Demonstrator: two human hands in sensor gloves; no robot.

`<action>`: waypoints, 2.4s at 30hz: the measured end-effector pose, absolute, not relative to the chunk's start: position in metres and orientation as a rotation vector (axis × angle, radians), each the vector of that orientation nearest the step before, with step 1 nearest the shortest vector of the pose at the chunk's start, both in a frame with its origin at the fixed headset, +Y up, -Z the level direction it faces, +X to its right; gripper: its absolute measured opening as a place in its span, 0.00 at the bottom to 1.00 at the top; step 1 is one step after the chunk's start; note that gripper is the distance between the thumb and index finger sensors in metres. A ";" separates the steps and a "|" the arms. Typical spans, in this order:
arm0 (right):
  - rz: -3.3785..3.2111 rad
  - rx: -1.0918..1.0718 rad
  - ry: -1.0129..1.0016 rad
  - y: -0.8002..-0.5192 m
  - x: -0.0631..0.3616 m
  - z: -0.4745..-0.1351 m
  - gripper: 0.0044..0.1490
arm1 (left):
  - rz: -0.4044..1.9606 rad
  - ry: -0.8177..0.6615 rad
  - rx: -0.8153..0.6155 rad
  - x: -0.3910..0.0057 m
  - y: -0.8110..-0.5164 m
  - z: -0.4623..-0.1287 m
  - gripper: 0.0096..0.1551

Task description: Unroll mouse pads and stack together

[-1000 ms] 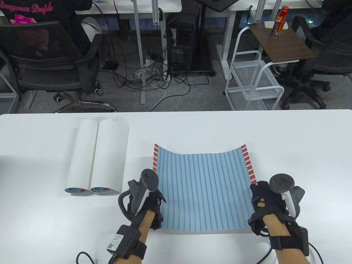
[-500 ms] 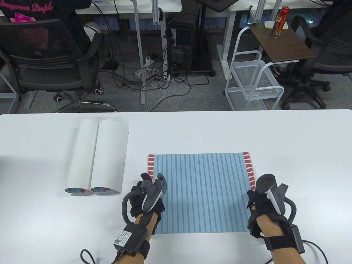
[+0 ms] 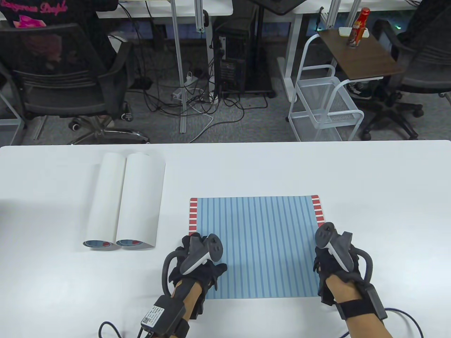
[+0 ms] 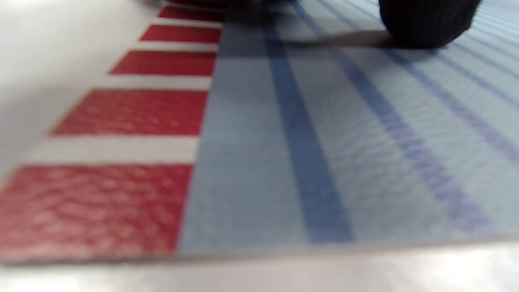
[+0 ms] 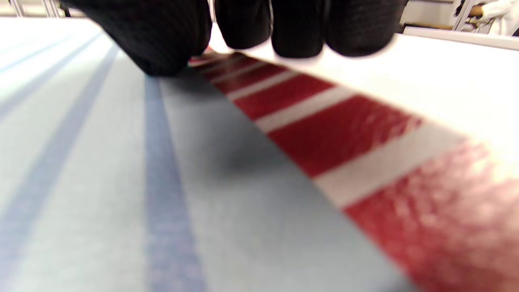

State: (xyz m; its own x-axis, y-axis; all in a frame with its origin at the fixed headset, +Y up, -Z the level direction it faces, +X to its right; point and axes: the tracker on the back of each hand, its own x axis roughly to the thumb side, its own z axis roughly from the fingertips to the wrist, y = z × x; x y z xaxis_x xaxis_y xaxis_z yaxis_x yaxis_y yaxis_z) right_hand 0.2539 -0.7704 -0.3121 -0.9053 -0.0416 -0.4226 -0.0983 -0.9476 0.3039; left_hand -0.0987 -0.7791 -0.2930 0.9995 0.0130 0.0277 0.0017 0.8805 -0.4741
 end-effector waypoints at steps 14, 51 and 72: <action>2.720 -0.511 0.752 -0.778 0.269 -0.379 0.46 | -0.059 -0.057 -0.436 -0.098 -0.778 -0.293 0.55; 2.874 -0.193 0.713 -0.769 0.267 -0.275 0.49 | 0.014 -0.053 -0.434 -0.102 -0.781 -0.291 0.55; 2.792 -0.011 0.353 -0.743 0.259 -0.271 0.49 | 0.038 0.213 -0.069 -0.160 -0.735 -0.300 0.53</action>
State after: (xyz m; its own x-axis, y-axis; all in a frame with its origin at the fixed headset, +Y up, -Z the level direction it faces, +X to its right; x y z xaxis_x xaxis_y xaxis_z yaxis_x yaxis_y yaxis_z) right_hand 0.2591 -0.7431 -0.2713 -0.9470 0.3177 -0.0477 -0.3196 -0.9163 0.2413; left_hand -0.1603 -0.7348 -0.2997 0.9768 0.0304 -0.2120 -0.0449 0.9969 -0.0639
